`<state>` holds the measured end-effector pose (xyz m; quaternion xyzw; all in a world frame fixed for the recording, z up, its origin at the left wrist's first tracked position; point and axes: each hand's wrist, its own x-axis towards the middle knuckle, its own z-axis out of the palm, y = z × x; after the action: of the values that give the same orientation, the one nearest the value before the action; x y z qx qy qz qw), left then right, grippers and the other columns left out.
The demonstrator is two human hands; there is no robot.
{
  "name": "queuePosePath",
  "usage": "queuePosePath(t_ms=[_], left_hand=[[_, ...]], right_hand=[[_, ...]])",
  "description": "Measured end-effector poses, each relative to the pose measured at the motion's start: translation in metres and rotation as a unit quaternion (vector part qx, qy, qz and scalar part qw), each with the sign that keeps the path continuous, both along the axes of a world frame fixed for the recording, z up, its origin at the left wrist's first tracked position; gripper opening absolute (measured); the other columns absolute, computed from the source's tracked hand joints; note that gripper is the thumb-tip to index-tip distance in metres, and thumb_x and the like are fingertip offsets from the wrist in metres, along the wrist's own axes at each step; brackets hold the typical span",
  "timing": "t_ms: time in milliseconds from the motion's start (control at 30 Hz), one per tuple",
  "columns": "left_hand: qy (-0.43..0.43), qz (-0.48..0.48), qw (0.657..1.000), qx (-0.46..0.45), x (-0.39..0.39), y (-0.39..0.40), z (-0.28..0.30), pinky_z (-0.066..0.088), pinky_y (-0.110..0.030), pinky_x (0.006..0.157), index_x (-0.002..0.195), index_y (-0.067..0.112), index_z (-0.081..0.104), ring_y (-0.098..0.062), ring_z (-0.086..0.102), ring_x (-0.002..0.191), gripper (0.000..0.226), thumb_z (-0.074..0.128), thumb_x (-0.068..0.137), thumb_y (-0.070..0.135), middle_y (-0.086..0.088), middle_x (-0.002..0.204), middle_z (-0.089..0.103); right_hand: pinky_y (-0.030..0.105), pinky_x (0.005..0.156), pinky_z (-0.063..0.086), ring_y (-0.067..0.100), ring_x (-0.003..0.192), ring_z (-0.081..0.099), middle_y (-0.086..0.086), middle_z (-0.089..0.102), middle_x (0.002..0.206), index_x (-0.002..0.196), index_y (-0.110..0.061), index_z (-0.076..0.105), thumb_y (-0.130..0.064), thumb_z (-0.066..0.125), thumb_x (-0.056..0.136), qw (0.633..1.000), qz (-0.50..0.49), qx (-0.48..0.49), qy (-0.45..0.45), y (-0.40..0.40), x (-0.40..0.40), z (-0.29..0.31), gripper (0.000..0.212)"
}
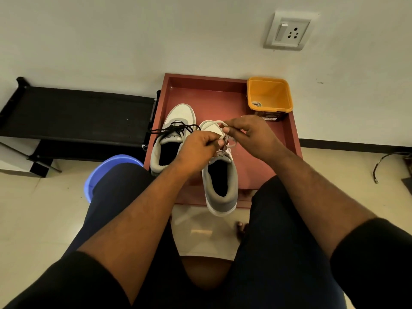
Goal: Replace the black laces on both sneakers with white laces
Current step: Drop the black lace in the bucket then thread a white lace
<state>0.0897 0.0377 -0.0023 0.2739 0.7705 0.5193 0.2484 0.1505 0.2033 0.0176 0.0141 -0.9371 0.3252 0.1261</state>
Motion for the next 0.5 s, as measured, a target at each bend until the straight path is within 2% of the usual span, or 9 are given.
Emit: queuePosePath(t_ms=[100, 200, 233, 300, 400, 500], left_hand=[[-0.024, 0.050, 0.998, 0.037, 0.002, 0.001, -0.001, 0.055, -0.046, 0.073, 0.089, 0.014, 0.068, -0.029, 0.067, 0.070, 0.011, 0.061, 0.092, 0.007, -0.004, 0.070, 0.070], [-0.033, 0.091, 0.993, 0.064, 0.006, 0.000, 0.000, 0.055, -0.040, 0.068, 0.095, 0.018, 0.052, -0.018, 0.067, 0.063, 0.018, 0.062, 0.090, 0.004, 0.003, 0.061, 0.066], [-0.024, 0.095, 0.993, 0.073, 0.008, 0.000, 0.001, 0.055, -0.039, 0.066, 0.094, 0.019, 0.047, -0.016, 0.066, 0.061, 0.020, 0.063, 0.091, 0.006, 0.004, 0.060, 0.064], [0.000, 0.094, 0.992, 0.082, 0.010, -0.001, 0.001, 0.054, -0.043, 0.063, 0.087, 0.022, 0.045, -0.017, 0.063, 0.063, 0.021, 0.063, 0.092, 0.011, 0.005, 0.064, 0.061], [0.025, 0.098, 0.992, 0.078, 0.010, -0.001, 0.000, 0.054, -0.045, 0.065, 0.083, 0.027, 0.044, -0.027, 0.062, 0.066, 0.027, 0.063, 0.092, 0.010, 0.002, 0.070, 0.058], [0.038, 0.100, 0.992, 0.066, 0.009, -0.001, -0.002, 0.053, -0.048, 0.065, 0.085, 0.025, 0.041, -0.034, 0.064, 0.070, 0.029, 0.057, 0.092, 0.002, -0.001, 0.070, 0.060]], right_hand=[[0.020, 0.060, 0.053, 0.003, 0.066, 0.062, 0.001, 0.068, 0.084, 0.114, -0.009, 0.069, -0.013, 0.059, 0.095, 0.986, -0.040, -0.149, -0.064, -0.011, 0.001, -0.001, 0.022], [0.033, 0.061, 0.059, 0.026, 0.069, 0.065, 0.019, 0.066, 0.087, 0.108, -0.022, 0.063, -0.012, 0.065, 0.091, 0.954, -0.083, -0.279, -0.076, -0.020, 0.001, -0.003, 0.020], [0.034, 0.062, 0.057, 0.026, 0.070, 0.065, 0.019, 0.067, 0.089, 0.110, -0.023, 0.059, -0.012, 0.068, 0.089, 0.944, -0.100, -0.303, -0.080, -0.023, 0.002, -0.005, 0.025], [0.032, 0.061, 0.053, 0.022, 0.069, 0.064, 0.016, 0.069, 0.086, 0.112, -0.016, 0.055, -0.010, 0.071, 0.086, 0.930, -0.120, -0.337, -0.088, -0.025, 0.002, -0.008, 0.032], [0.022, 0.060, 0.049, 0.009, 0.068, 0.064, 0.008, 0.071, 0.082, 0.100, -0.004, 0.068, -0.003, 0.069, 0.085, 0.931, -0.101, -0.337, -0.093, -0.026, 0.004, -0.010, 0.015], [0.020, 0.067, 0.053, 0.010, 0.078, 0.068, 0.007, 0.074, 0.089, 0.098, -0.004, 0.074, -0.002, 0.071, 0.082, 0.935, -0.061, -0.328, -0.120, -0.020, 0.008, -0.007, 0.017]])
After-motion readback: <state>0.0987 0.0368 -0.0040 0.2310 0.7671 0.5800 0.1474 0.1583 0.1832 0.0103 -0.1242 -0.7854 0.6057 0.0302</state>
